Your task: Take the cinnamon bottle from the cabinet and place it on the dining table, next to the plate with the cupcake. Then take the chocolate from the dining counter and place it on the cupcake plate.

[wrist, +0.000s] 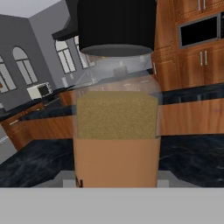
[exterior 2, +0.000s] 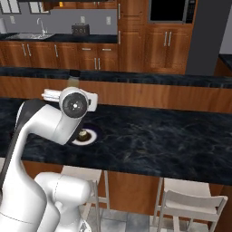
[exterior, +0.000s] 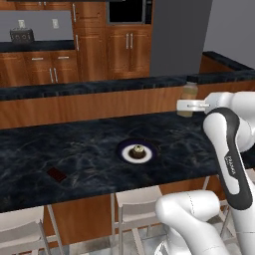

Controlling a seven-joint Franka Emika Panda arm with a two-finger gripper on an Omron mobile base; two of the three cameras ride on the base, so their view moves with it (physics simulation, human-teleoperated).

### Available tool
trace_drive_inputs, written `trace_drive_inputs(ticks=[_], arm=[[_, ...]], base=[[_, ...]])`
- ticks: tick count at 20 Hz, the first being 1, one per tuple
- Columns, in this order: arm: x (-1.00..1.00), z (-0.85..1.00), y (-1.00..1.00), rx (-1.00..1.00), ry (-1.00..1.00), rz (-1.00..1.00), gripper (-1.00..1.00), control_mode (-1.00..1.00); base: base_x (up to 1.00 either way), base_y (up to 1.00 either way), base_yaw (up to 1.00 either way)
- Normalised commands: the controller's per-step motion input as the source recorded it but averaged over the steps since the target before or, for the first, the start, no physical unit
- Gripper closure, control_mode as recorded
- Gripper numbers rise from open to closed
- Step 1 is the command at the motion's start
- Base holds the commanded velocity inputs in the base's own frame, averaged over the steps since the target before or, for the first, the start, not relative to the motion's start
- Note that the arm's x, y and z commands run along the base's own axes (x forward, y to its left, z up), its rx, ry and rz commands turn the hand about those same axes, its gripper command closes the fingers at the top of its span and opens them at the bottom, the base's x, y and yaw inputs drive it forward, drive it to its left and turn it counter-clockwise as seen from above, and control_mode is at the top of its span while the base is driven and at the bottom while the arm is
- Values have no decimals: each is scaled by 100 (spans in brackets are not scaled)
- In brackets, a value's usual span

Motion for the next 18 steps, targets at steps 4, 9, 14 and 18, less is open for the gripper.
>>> trace_drive_inputs(ticks=[4,9,14,18], arm=[[0,0,0,0,0,0,100,100],[0,0,0,0,0,0,100,100],[0,0,0,0,0,0,100,100],[0,-7,-3,0,-4,2,100,-100]], base=[[0,0,0],[0,0,0],[1,0,0],[0,0,0]])
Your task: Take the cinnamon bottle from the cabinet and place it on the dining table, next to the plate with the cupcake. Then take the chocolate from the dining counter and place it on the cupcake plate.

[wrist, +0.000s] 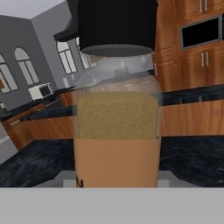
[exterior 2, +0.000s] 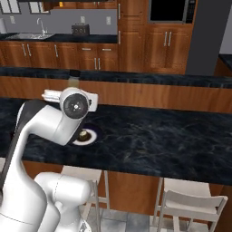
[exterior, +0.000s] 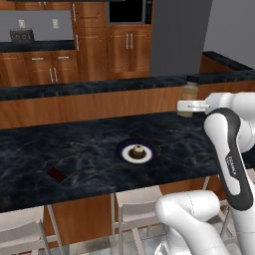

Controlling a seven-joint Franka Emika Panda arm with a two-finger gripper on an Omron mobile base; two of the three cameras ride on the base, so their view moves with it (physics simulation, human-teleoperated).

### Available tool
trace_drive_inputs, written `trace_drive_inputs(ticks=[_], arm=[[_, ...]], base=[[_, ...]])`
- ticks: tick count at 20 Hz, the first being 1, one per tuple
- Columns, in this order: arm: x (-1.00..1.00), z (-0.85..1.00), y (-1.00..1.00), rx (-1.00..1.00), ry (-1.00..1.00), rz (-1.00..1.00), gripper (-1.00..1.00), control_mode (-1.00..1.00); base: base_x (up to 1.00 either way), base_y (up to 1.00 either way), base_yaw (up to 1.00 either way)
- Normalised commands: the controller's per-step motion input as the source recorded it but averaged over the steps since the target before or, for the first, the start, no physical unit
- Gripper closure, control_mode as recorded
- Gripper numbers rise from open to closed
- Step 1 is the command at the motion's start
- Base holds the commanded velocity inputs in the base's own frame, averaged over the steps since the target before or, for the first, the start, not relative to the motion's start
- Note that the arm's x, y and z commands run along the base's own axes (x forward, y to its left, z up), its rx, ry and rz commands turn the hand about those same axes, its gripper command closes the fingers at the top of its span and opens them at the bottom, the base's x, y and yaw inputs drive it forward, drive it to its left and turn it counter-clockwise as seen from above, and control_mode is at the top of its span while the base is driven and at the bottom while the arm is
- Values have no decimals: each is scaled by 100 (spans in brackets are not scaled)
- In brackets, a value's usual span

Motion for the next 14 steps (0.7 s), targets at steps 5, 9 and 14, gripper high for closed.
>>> trace_drive_inputs(ticks=[5,9,14], arm=[[10,-41,-19,-8,-2,17,100,-100],[9,-46,-29,-11,-16,28,100,-100],[17,-41,-30,-1,5,40,100,-100]], base=[[0,0,0],[0,0,0],[0,0,0]])
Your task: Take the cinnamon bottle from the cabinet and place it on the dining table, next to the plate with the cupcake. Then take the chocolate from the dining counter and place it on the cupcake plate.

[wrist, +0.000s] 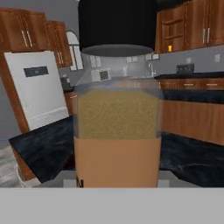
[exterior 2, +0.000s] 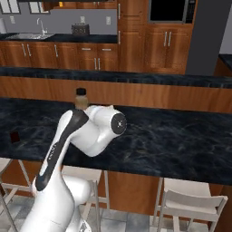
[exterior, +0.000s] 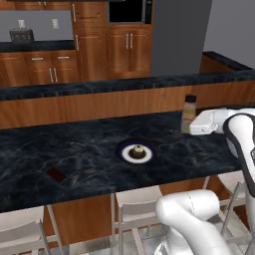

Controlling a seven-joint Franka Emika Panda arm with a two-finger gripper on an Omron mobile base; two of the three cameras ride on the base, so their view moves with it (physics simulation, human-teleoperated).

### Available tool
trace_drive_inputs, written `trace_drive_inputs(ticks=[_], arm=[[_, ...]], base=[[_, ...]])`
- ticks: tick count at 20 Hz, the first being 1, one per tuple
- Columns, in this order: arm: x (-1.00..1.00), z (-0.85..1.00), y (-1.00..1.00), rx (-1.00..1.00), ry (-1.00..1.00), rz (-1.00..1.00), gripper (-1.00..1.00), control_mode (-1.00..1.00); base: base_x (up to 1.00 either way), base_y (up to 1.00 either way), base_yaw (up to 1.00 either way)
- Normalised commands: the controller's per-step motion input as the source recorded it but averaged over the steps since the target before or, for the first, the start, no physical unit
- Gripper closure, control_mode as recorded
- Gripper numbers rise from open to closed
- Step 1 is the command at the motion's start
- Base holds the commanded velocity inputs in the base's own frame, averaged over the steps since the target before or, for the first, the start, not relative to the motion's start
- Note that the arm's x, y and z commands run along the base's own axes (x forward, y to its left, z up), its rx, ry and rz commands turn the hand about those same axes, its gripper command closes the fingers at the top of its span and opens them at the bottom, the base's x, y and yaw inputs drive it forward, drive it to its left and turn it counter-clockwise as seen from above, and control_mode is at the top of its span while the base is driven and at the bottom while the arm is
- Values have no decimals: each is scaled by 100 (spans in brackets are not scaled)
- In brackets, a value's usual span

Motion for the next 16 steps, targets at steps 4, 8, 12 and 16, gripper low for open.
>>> trace_drive_inputs(ticks=[4,8,12,16], arm=[[23,-41,-31,3,6,44,100,-100],[40,-32,-21,10,12,14,100,-100],[45,-49,0,-1,5,-1,100,-100],[47,-62,5,-5,-2,-4,100,-100]], base=[[0,0,0],[0,0,0],[0,0,0],[0,0,0]])
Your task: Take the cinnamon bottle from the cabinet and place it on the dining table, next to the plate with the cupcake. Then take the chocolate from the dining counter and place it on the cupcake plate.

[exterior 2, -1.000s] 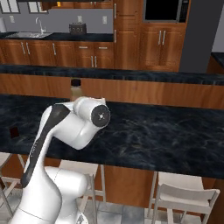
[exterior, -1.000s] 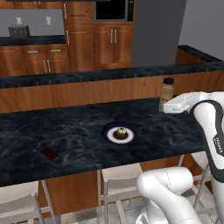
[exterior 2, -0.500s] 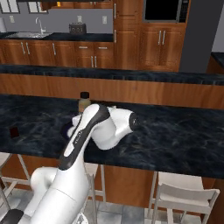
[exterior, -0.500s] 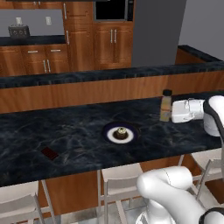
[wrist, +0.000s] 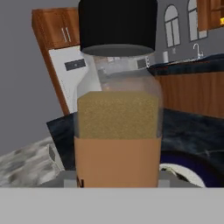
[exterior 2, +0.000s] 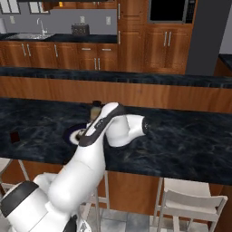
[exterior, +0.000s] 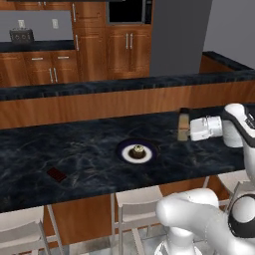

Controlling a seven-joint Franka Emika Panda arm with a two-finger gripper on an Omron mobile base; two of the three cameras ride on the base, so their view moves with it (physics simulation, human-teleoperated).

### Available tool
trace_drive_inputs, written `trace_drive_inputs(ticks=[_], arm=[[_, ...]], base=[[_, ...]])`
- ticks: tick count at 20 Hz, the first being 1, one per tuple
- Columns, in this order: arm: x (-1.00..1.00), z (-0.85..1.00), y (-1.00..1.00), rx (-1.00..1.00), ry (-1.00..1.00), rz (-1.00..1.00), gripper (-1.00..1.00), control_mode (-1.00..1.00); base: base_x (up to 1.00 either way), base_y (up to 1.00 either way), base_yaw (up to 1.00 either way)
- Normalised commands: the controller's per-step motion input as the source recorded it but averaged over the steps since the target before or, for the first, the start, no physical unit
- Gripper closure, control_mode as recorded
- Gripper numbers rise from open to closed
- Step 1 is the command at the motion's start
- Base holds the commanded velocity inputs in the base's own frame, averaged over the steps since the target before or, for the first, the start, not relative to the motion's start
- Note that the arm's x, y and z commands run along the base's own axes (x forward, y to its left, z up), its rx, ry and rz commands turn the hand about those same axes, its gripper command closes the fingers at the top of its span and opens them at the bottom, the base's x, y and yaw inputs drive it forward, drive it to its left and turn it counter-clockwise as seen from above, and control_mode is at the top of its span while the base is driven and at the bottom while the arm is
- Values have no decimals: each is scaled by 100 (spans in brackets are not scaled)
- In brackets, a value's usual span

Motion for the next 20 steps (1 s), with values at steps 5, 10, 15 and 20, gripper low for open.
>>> trace_drive_inputs(ticks=[5,10,15,20], arm=[[39,-68,3,-13,-13,0,100,-100],[43,-56,-8,0,-3,0,100,-100],[43,-54,-18,6,0,0,100,-100],[47,-46,-16,2,1,0,100,-100]], base=[[0,0,0],[0,0,0],[0,0,0],[0,0,0]])
